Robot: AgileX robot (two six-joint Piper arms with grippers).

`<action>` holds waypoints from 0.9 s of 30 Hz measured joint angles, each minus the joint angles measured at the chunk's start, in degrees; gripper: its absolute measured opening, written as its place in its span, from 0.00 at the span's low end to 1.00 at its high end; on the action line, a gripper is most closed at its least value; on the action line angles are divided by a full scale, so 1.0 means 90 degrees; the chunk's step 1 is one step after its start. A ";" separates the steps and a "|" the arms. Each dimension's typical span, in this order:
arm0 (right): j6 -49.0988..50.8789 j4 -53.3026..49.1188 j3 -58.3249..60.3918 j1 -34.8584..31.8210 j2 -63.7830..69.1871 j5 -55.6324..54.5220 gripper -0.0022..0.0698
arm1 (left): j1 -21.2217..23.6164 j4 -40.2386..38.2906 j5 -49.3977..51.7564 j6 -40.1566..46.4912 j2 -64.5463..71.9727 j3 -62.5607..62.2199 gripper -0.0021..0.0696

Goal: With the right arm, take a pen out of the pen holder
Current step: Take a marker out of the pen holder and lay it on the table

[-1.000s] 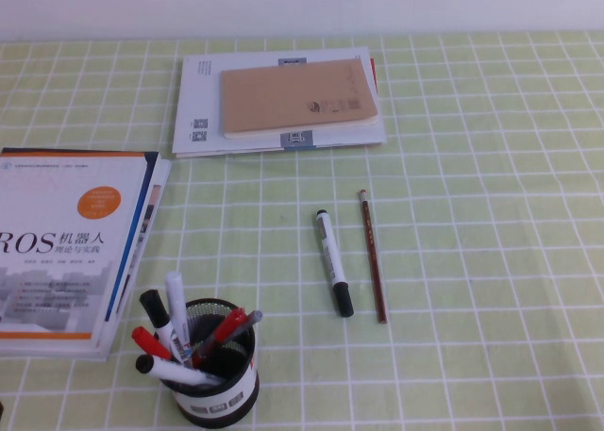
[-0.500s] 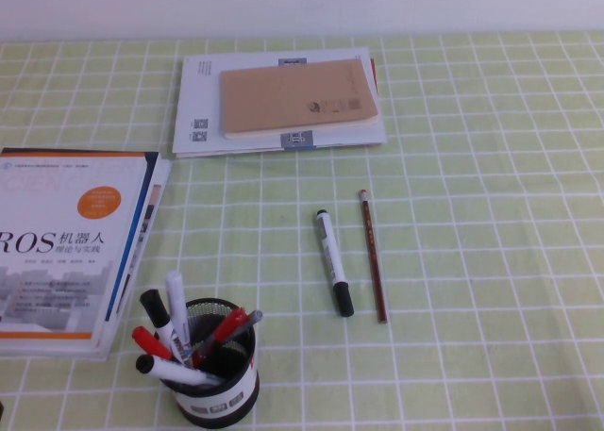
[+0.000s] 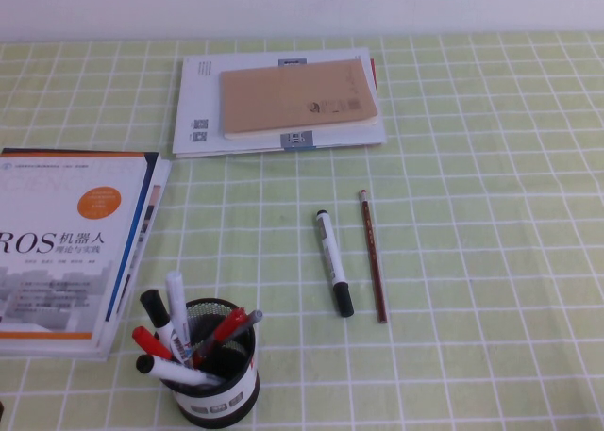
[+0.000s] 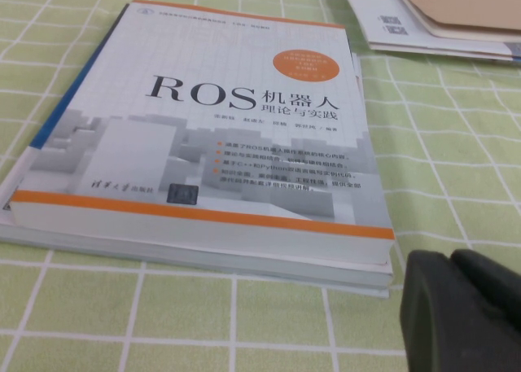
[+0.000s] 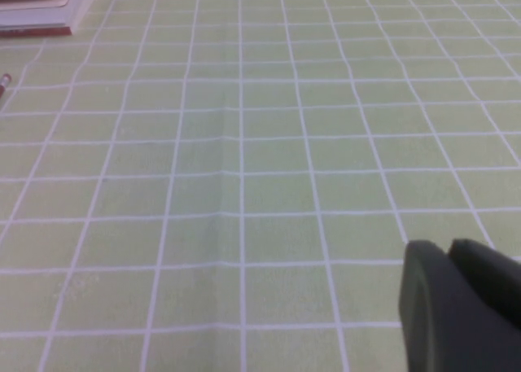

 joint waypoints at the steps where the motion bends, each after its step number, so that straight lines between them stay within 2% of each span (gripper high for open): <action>1: -0.0026 0.0020 0.0000 0.0000 0.0000 0.0035 0.01 | 0.0000 0.0000 0.0000 0.0000 0.0000 0.0000 0.02; 27: -0.0052 0.0121 0.0000 0.0000 0.0000 0.0065 0.01 | 0.0000 0.0000 0.0000 0.0000 0.0000 0.0000 0.02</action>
